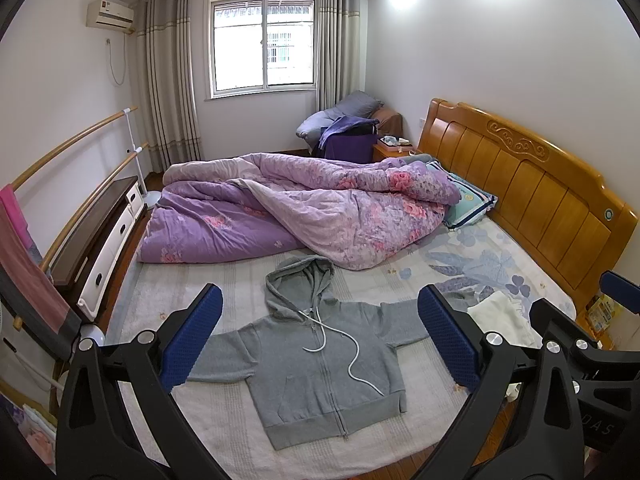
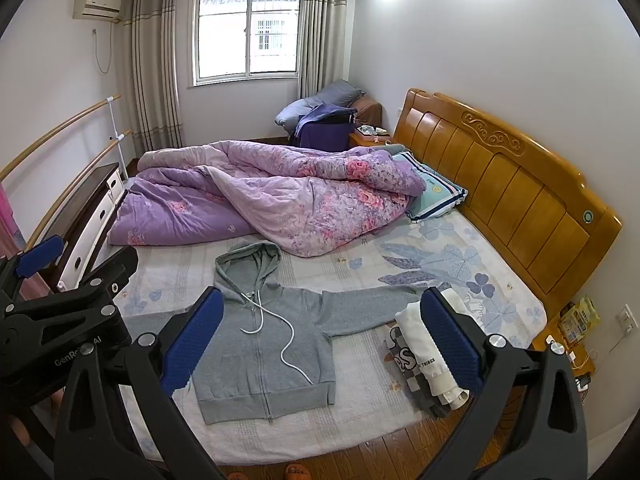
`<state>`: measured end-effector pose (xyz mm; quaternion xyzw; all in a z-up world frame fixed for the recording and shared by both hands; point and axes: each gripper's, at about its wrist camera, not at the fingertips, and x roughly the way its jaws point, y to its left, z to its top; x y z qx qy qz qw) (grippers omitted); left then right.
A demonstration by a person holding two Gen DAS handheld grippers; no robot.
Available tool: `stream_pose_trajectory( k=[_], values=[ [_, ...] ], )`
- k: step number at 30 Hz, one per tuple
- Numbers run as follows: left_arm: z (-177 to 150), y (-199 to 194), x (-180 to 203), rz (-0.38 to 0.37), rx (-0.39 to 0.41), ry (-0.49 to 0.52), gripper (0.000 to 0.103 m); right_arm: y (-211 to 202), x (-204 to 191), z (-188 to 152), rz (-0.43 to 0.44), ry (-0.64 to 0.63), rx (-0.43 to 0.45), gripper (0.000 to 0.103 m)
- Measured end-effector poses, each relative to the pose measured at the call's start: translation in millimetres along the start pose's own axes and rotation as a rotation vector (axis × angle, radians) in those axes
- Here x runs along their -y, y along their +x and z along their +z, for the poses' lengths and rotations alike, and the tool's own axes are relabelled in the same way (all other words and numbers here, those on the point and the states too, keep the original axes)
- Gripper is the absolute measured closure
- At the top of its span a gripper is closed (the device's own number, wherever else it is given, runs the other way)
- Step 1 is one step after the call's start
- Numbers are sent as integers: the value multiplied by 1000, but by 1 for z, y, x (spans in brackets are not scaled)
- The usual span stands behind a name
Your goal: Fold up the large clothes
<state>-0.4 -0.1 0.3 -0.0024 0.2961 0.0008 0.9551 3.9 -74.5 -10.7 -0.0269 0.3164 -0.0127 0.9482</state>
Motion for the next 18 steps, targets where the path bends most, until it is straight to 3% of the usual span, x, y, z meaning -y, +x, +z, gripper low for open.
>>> stream_pose_trajectory(
  k=[18],
  values=[
    [-7,3,-1,0,-4,1,5,3,-2,-1,2,1,-3,8]
  ],
)
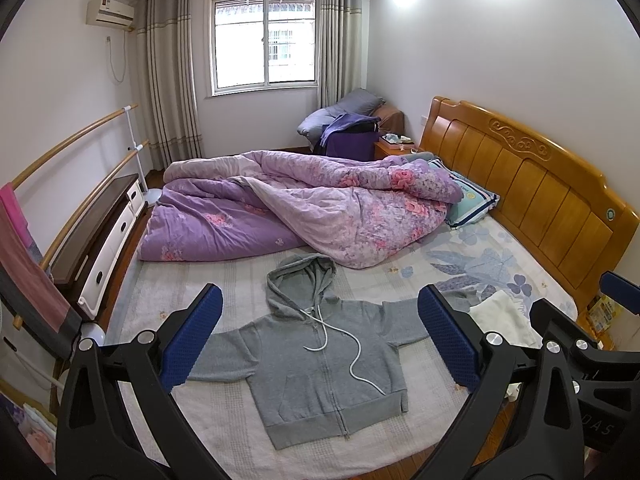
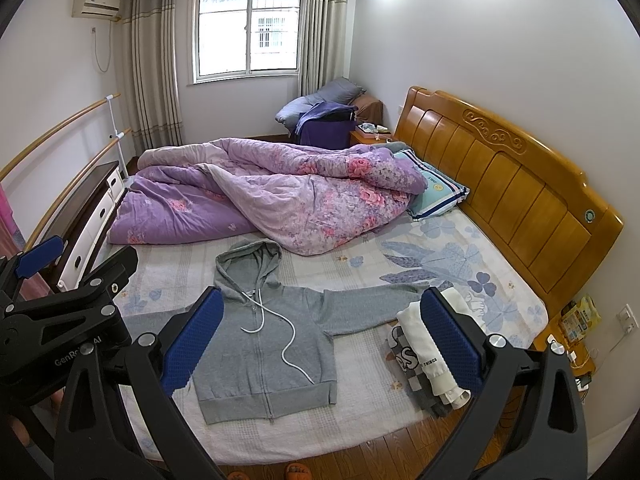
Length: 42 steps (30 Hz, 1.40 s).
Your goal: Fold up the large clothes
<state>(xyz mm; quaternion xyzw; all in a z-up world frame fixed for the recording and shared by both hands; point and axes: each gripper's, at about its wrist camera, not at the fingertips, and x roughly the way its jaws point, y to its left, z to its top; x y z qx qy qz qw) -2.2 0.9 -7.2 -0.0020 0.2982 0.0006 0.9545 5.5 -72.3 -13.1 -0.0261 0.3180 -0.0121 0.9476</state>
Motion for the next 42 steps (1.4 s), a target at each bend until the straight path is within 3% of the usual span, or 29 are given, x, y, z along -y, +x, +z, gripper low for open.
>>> stream_pose_trajectory(
  k=[42],
  values=[
    [-7,5,-5,0,-6,-1,5,15,-6,-4,-5,-3,-7,8]
  ],
)
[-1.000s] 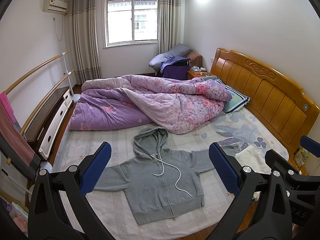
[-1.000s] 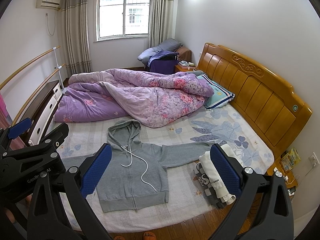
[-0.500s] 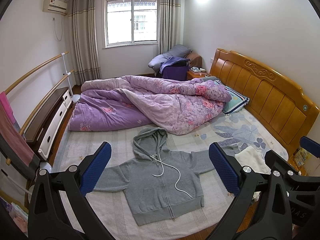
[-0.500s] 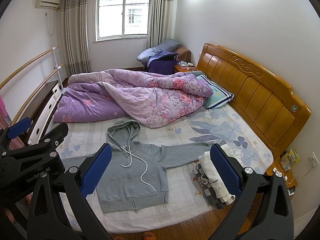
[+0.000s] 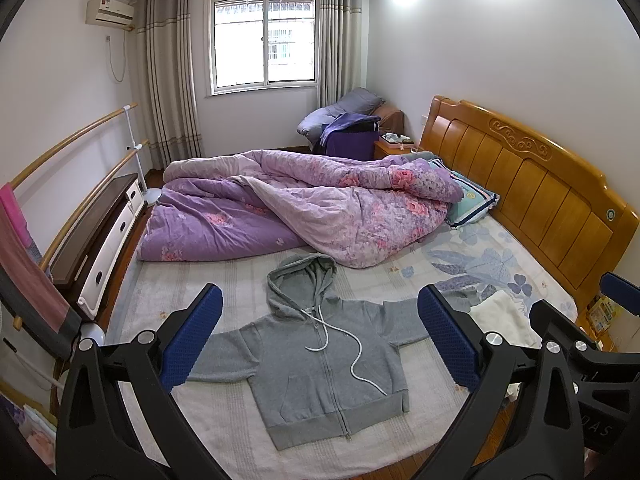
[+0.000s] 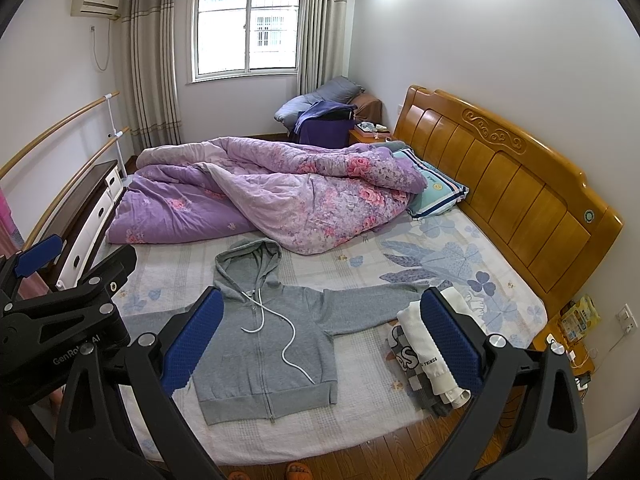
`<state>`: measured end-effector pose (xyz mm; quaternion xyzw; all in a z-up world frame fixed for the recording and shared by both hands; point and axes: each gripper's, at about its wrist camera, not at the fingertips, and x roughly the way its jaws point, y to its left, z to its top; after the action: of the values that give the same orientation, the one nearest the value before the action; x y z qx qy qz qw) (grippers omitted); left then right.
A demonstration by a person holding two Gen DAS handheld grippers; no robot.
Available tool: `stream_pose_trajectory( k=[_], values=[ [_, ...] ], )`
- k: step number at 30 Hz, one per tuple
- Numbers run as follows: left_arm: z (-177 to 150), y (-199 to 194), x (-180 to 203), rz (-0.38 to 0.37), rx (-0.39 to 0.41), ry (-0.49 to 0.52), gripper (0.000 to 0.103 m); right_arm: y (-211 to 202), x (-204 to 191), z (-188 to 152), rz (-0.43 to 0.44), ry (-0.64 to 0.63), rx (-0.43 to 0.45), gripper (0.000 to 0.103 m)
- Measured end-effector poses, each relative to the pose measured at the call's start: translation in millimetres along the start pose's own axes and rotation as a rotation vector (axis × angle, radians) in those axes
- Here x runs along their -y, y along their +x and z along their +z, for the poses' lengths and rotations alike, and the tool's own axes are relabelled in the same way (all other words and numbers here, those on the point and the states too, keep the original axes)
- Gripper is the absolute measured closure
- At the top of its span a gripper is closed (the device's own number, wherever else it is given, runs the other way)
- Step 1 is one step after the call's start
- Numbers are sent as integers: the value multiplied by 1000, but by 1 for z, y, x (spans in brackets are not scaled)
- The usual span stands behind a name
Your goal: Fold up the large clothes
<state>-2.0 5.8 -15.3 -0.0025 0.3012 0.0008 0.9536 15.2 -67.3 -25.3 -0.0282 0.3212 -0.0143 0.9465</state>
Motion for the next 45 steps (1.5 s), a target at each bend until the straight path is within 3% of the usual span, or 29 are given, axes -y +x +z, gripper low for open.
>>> stream_pose_trajectory(
  k=[45],
  values=[
    [-2,4,0,0,-6,1,5,-1,-2,-5,2,2,-7,8]
  ],
)
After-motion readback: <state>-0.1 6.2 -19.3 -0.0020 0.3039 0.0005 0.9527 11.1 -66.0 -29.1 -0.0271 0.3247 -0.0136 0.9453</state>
